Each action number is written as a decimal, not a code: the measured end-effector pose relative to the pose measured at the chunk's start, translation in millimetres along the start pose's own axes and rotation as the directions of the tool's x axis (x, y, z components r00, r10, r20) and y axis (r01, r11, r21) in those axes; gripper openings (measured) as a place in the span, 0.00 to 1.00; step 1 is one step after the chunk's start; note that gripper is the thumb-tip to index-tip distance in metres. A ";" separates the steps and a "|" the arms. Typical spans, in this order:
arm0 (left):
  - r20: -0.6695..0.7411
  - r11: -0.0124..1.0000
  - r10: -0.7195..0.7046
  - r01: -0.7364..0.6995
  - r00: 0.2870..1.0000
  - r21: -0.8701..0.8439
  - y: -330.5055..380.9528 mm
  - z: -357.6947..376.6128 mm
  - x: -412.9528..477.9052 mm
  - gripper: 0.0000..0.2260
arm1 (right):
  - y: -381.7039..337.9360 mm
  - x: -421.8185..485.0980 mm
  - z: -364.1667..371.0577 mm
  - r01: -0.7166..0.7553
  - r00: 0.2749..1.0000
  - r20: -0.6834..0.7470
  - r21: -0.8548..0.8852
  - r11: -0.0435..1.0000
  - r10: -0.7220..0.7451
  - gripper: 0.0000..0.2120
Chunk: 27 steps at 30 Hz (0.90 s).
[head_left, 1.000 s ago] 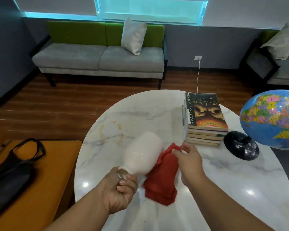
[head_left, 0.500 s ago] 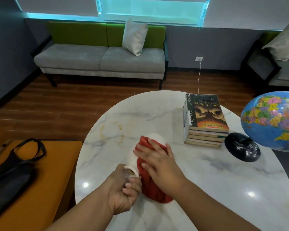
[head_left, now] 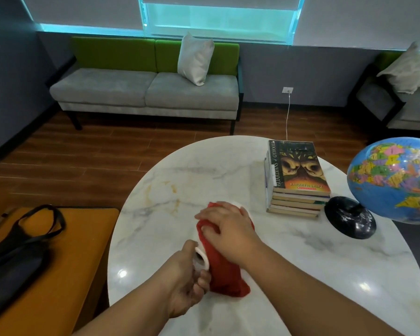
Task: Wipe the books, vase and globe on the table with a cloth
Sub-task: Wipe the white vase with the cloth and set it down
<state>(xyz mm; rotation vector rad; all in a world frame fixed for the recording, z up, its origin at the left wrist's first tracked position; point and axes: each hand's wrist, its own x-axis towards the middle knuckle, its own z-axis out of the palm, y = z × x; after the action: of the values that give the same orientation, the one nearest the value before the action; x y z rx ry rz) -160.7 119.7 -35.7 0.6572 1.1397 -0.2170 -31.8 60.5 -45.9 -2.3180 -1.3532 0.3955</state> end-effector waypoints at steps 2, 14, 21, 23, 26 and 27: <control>-0.051 0.993 0.089 -0.084 0.995 0.084 -4.3 1.9 3.0 0.21 | 17.9 10.9 -2.3 -0.136 0.990 -0.013 0.071 0.988 0.138 0.15; -0.140 0.921 0.271 -0.215 0.952 0.324 1.0 -9.9 5.0 0.17 | 20.4 -60.2 40.8 0.189 0.936 -0.327 0.141 0.972 -0.134 0.20; -0.035 0.599 0.605 -0.426 0.796 0.678 -1.4 -9.2 6.5 0.14 | 19.2 -14.5 11.2 0.183 0.974 -0.158 0.110 0.977 -0.165 0.20; -0.007 0.531 0.636 -0.431 0.771 0.729 -1.3 -13.6 7.0 0.14 | 29.8 -4.0 5.6 0.060 0.986 -0.166 0.201 0.978 -0.026 0.18; -0.004 0.447 0.697 -0.430 0.718 0.784 -1.3 -21.3 8.3 0.17 | 48.3 -0.4 1.0 -0.199 0.956 -0.129 0.366 0.909 0.262 0.17; -0.006 0.422 0.719 -0.429 0.695 0.799 -0.1 -23.9 8.8 0.19 | 52.1 -3.9 2.7 -0.216 0.950 -0.128 0.396 0.892 0.286 0.17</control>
<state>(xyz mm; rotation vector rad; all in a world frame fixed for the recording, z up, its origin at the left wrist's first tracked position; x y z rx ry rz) -175.5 135.0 -49.7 1.9035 1.0500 0.0686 4.4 35.1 -73.9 -2.1418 -0.8043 0.4635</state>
